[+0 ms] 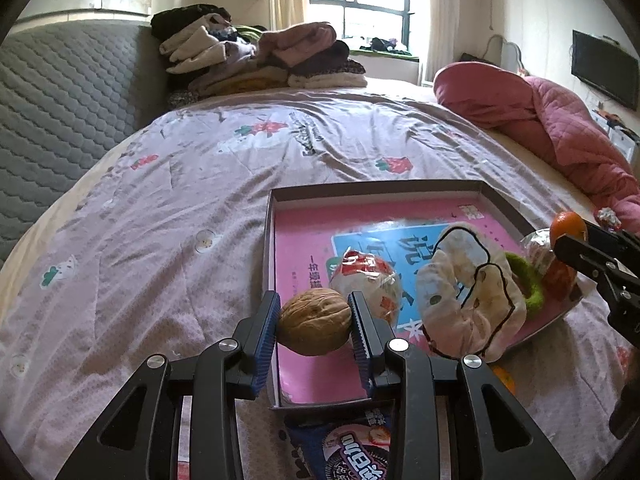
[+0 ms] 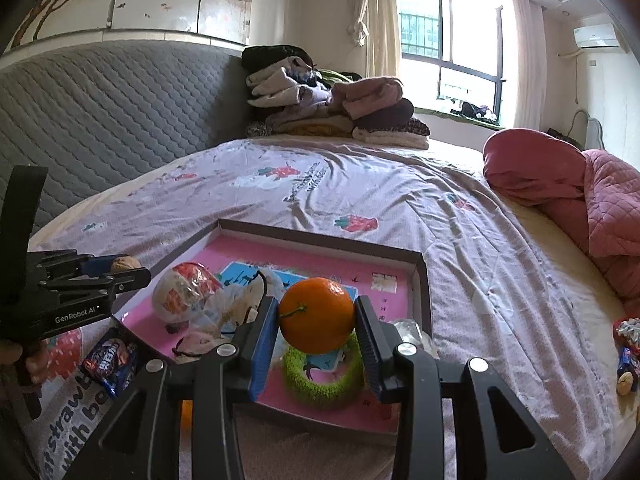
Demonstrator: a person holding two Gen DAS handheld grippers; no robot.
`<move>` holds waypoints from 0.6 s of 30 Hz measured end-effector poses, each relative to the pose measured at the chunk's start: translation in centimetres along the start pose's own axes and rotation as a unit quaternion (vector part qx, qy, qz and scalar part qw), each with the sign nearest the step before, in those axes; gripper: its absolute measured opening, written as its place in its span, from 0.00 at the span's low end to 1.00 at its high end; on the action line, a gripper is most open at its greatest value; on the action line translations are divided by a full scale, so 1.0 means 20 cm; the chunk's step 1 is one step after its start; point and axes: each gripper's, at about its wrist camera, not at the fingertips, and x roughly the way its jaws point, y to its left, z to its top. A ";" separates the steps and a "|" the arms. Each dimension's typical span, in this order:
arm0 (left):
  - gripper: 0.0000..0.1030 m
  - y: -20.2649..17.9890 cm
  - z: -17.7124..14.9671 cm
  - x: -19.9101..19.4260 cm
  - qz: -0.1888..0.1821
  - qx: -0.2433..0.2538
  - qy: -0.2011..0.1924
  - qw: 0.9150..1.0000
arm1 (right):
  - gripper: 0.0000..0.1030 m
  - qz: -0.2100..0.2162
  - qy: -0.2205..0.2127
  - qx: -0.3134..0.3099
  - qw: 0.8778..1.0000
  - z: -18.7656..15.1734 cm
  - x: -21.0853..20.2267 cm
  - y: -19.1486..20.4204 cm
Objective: Organize objects
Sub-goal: 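Lower the walnut into the tray with the left gripper while the right lowers the orange onto the green ring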
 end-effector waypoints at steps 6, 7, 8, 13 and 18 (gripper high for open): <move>0.34 -0.02 -0.01 0.03 -0.001 0.008 0.008 1.000 | 0.38 0.002 0.011 0.004 1.000 -0.01 0.04 0.00; 0.34 -0.03 -0.02 0.03 -0.001 0.009 0.009 1.000 | 0.38 0.002 0.011 0.005 1.000 -0.01 0.04 0.00; 0.34 -0.03 -0.02 0.04 -0.002 0.010 0.010 1.000 | 0.38 0.003 0.012 0.006 1.000 -0.01 0.04 0.00; 0.34 -0.05 -0.03 0.05 -0.004 0.015 0.013 1.000 | 0.38 0.004 0.018 0.007 1.000 -0.02 0.06 0.00; 0.34 -0.06 -0.05 0.07 -0.009 0.015 0.022 1.000 | 0.38 0.006 0.028 0.012 1.000 -0.04 0.09 -0.02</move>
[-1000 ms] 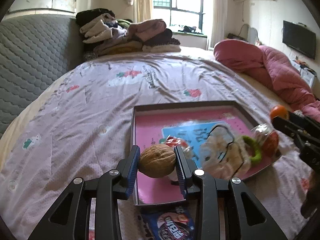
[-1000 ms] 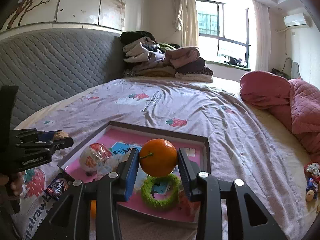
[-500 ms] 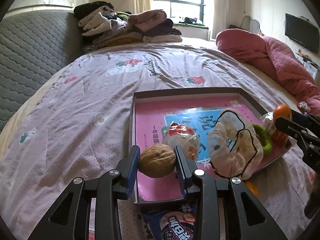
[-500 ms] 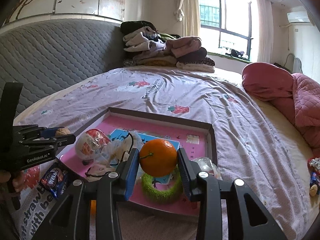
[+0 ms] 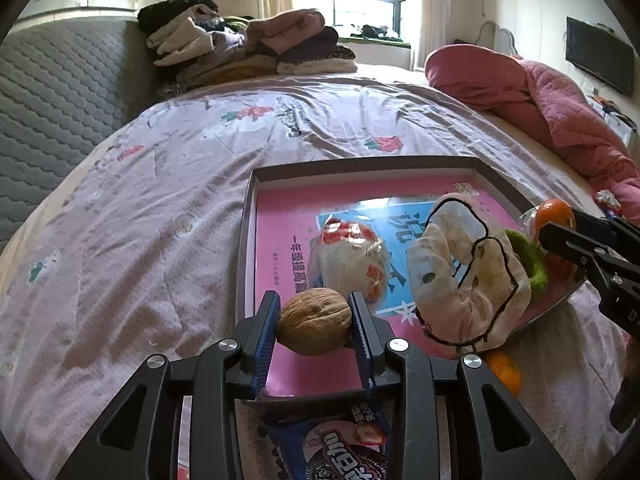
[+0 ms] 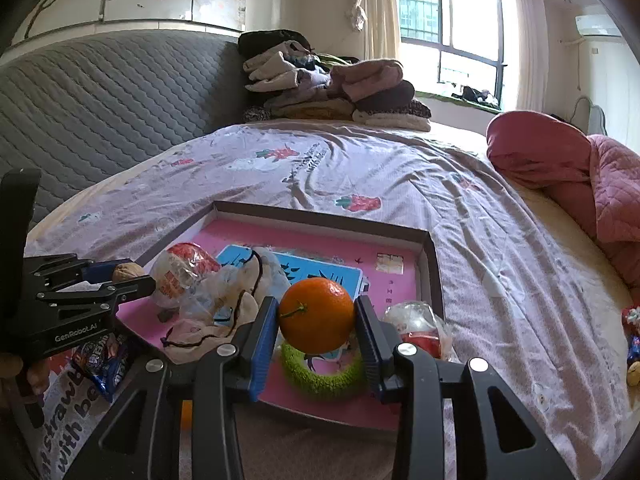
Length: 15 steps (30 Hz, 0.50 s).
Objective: Organize objects
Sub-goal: 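Lower the walnut into the tray with the left gripper while the right lowers the orange onto the green ring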
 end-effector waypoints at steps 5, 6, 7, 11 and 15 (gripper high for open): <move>0.34 -0.01 -0.01 0.02 -0.011 0.002 0.003 1.000 | 0.38 0.000 0.005 0.005 1.000 -0.01 0.01 -0.01; 0.34 -0.01 -0.01 0.02 -0.011 0.005 0.004 1.000 | 0.38 0.001 0.006 0.005 1.000 -0.01 0.02 -0.01; 0.34 -0.01 -0.01 0.02 -0.010 0.006 0.005 1.000 | 0.38 0.001 0.008 0.006 1.000 -0.01 0.02 -0.01; 0.34 0.00 -0.02 0.05 -0.016 0.000 0.015 1.000 | 0.38 0.005 0.015 0.004 1.000 -0.02 0.04 0.00; 0.34 0.01 -0.03 0.08 -0.017 -0.005 0.026 1.000 | 0.38 0.009 0.021 0.001 1.000 -0.02 0.06 0.01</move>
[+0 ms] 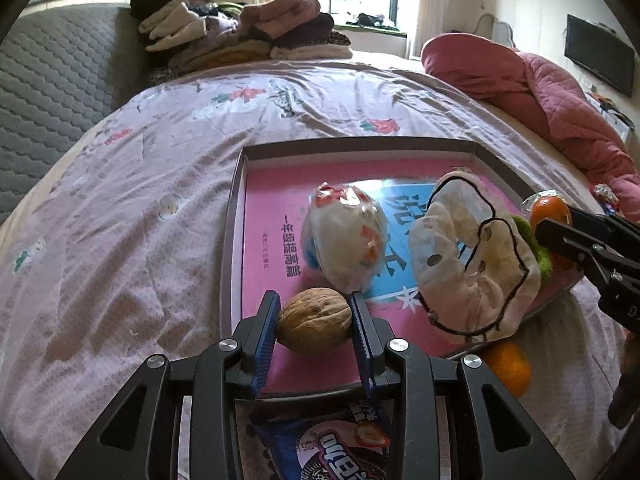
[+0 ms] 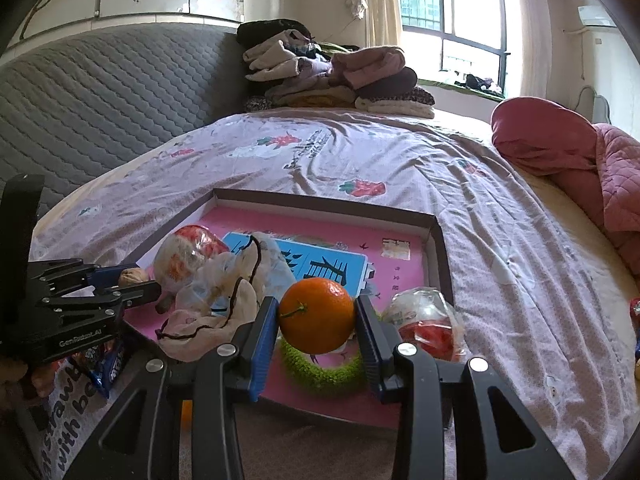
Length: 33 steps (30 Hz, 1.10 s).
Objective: Organize objects
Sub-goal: 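Lower the walnut into the tray with the left gripper while the right lowers the orange onto the green ring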
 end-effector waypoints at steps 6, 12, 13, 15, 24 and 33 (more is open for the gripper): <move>0.34 0.01 -0.01 0.01 -0.003 -0.003 0.002 1.000 | 0.38 0.000 0.010 -0.002 1.000 -0.01 0.04 0.01; 0.34 0.01 -0.01 0.02 -0.006 -0.003 0.002 1.000 | 0.38 -0.003 0.020 -0.005 1.000 -0.02 0.08 0.02; 0.34 0.01 -0.01 0.02 -0.006 -0.003 0.001 1.000 | 0.38 -0.003 0.024 -0.003 1.000 -0.02 0.09 0.02; 0.34 0.01 -0.01 0.02 -0.009 -0.003 0.001 1.000 | 0.38 -0.005 0.030 0.001 1.000 -0.03 0.10 0.01; 0.34 0.01 0.00 0.02 -0.014 -0.004 0.000 1.000 | 0.38 -0.005 0.044 0.002 0.999 -0.04 0.12 0.02; 0.34 0.00 -0.01 0.01 -0.019 -0.001 -0.002 1.000 | 0.38 -0.009 0.052 -0.003 0.999 -0.06 0.14 0.03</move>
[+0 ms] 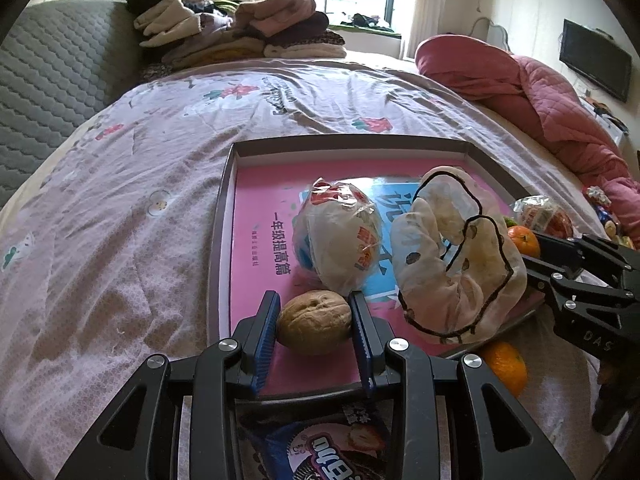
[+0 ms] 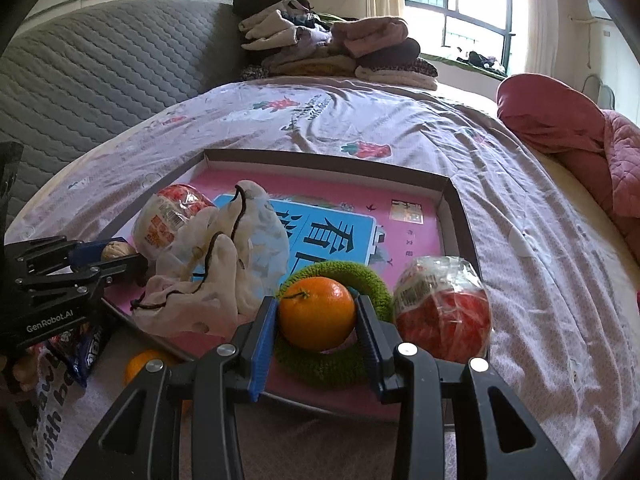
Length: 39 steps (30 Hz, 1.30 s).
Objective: Organize objects
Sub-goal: 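Lower the walnut into the tray with the left gripper while the right lowers the orange onto the green ring, then open the left gripper off the walnut while the right releases the orange on the ring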
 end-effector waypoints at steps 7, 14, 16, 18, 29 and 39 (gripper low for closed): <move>0.34 -0.01 0.00 0.00 -0.006 0.001 0.001 1.000 | 0.38 -0.002 -0.001 -0.001 1.000 -0.01 0.00 0.01; 0.34 -0.01 0.00 0.00 -0.010 -0.002 0.001 1.000 | 0.38 -0.004 0.001 -0.005 1.000 0.00 0.00 0.01; 0.34 -0.01 0.00 0.01 -0.010 -0.004 0.001 1.000 | 0.38 -0.005 0.001 -0.007 1.000 0.00 0.00 0.01; 0.34 -0.01 0.00 0.01 -0.010 -0.005 0.001 1.000 | 0.38 -0.005 0.002 -0.008 1.000 0.00 0.00 0.02; 0.39 -0.01 0.00 0.00 -0.005 -0.004 -0.001 1.000 | 0.41 -0.012 0.005 -0.007 1.000 0.00 0.00 0.01; 0.43 0.00 0.01 -0.05 -0.004 -0.008 -0.009 1.000 | 0.42 -0.015 0.006 -0.006 1.000 0.00 -0.01 0.01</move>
